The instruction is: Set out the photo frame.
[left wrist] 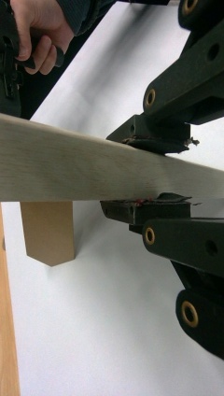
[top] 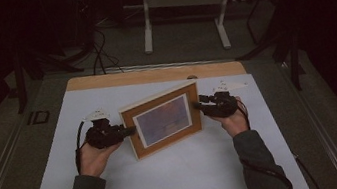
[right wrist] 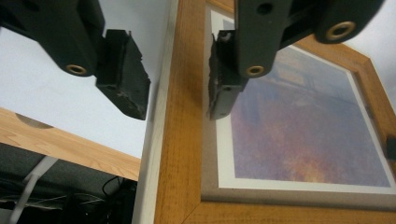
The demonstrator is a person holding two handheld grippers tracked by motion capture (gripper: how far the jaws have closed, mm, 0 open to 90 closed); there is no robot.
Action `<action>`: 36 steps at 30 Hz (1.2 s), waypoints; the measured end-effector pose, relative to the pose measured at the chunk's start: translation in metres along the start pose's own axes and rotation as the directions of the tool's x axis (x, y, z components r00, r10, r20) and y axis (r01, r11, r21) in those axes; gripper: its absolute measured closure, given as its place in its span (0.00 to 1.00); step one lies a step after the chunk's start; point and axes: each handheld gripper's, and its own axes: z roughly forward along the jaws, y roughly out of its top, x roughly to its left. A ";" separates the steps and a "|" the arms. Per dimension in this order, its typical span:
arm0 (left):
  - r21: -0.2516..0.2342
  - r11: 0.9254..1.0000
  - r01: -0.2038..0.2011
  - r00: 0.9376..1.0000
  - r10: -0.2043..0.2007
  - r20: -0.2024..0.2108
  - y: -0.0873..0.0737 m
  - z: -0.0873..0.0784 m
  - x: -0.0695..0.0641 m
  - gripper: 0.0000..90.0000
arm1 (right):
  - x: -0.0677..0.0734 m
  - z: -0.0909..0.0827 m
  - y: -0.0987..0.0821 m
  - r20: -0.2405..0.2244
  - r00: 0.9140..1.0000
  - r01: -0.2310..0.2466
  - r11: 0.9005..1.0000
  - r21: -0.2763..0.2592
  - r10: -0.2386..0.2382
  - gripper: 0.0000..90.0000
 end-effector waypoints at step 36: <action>-0.032 0.999 -0.024 0.998 0.023 -0.058 0.028 0.030 0.020 0.71 | -0.014 0.006 0.012 -0.027 0.996 -0.089 0.996 -0.020 0.089 0.54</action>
